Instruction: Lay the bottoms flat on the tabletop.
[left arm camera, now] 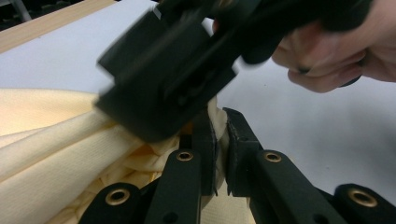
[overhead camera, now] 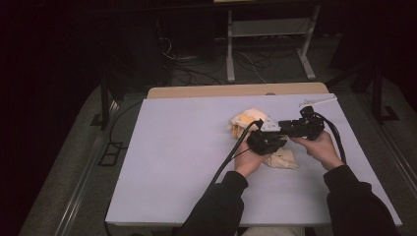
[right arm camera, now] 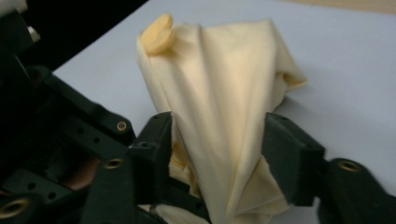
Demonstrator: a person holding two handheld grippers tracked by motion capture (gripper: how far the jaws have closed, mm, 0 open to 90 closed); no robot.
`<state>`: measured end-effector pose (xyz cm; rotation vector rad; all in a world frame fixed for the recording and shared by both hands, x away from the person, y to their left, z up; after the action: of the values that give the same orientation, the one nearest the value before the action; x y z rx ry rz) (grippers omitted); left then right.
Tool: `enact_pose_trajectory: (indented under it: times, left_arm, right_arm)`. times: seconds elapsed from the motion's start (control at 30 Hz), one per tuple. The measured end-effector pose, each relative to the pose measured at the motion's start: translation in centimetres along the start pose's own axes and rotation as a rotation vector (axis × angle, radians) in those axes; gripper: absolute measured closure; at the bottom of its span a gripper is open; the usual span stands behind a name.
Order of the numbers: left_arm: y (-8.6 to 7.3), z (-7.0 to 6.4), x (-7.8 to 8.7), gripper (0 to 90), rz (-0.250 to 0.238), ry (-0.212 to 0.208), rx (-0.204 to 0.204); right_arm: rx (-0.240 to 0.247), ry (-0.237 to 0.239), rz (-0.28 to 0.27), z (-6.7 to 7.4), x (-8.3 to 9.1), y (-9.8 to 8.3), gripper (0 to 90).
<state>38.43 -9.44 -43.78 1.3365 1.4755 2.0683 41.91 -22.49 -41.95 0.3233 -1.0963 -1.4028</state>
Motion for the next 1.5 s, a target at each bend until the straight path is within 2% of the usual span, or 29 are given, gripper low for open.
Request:
enact_pose_trajectory:
  times: [0.07, 0.1, 0.13, 0.17, 0.2, 0.23, 0.33, 0.47, 0.57, 0.7, 0.83, 0.93, 1.1, 1.17, 1.3, 1.4, 1.5]
  left_arm:
    - [-0.1, -0.1, 0.0, 82.6, 0.002, 0.000, -0.001]
    - [-0.1, -0.2, -0.1, 82.6, 0.005, -0.002, 0.000]
    - [-0.1, -0.2, -0.1, 82.5, 0.005, -0.002, 0.000]
    - [-0.2, -0.3, -0.2, 82.5, 0.007, -0.004, 0.001]
    - [-0.2, -0.3, -0.2, 82.5, 0.007, -0.004, 0.001]
    - [-0.2, -0.3, -0.3, 82.5, 0.006, -0.004, 0.001]
    - [-0.2, -0.3, -0.3, 82.3, -0.006, -0.010, 0.014]
    - [0.2, -0.2, 0.0, 80.9, -0.034, -0.021, 0.040]
    - [0.3, -0.1, 0.2, 78.1, -0.048, -0.024, 0.043]
    - [0.7, -0.1, 0.7, 67.4, -0.054, -0.019, 0.069]
    - [1.1, 0.1, 1.7, 54.0, -0.050, 0.019, 0.047]
    - [1.1, 0.8, 2.5, 46.0, -0.033, 0.053, 0.026]
    - [1.1, 2.7, 4.0, 37.7, -0.039, 0.082, 0.098]
    - [1.0, 3.4, 4.5, 35.1, -0.041, 0.089, 0.123]
    - [0.7, 4.9, 5.5, 32.4, -0.036, 0.123, 0.138]
    - [0.2, 5.5, 5.7, 29.9, -0.026, 0.142, 0.145]
    - [-0.6, 6.0, 5.6, 29.9, -0.013, 0.150, 0.168]
  right_arm:
    - [-0.005, -0.005, 0.023, -0.2, -0.3, -0.2, 53.5]
    - [-0.011, -0.006, 0.036, -0.3, -0.4, -0.3, 63.2]
    - [-0.011, -0.006, 0.036, -0.3, -0.4, -0.3, 63.2]
    - [-0.015, -0.013, 0.053, -0.4, -0.4, -0.4, 73.7]
    - [-0.015, -0.013, 0.053, -0.4, -0.4, -0.4, 73.7]
    - [-0.018, -0.026, 0.051, -0.5, -0.2, -0.3, 81.6]
    - [-0.012, -0.045, 0.034, -0.5, 0.3, -0.2, 84.9]
    - [-0.025, -0.074, -0.001, -0.8, 1.3, -0.1, 85.6]
    - [-0.034, -0.083, -0.017, -0.9, 1.8, 0.0, 85.9]
    - [-0.030, -0.119, -0.039, -1.1, 2.3, 0.1, 85.9]
    - [-0.054, -0.158, -0.074, -1.6, 3.4, 0.0, 86.0]
    - [-0.086, -0.189, -0.108, -2.3, 4.6, -0.2, 85.9]
    - [-0.146, -0.211, -0.170, -3.5, 6.7, -0.9, 85.9]
    - [-0.160, -0.222, -0.177, -3.9, 7.2, -1.3, 85.9]
    - [-0.185, -0.237, -0.187, -4.5, 7.8, -2.0, 85.9]
    - [-0.195, -0.244, -0.184, -4.7, 7.9, -2.2, 85.9]
    - [-0.197, -0.246, -0.184, -4.7, 7.8, -2.4, 85.9]
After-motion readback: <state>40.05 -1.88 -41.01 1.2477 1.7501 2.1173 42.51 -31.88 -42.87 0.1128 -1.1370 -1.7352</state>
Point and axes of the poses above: each handheld gripper's, and its own axes: x roughly backward along the jaws, y roughly out of its top, z roughly to its left, the point moved 4 cm from there along -x, roughly forward along the jaws, and after that the axes turned 15 degrees about y, right-handed, at the moved point
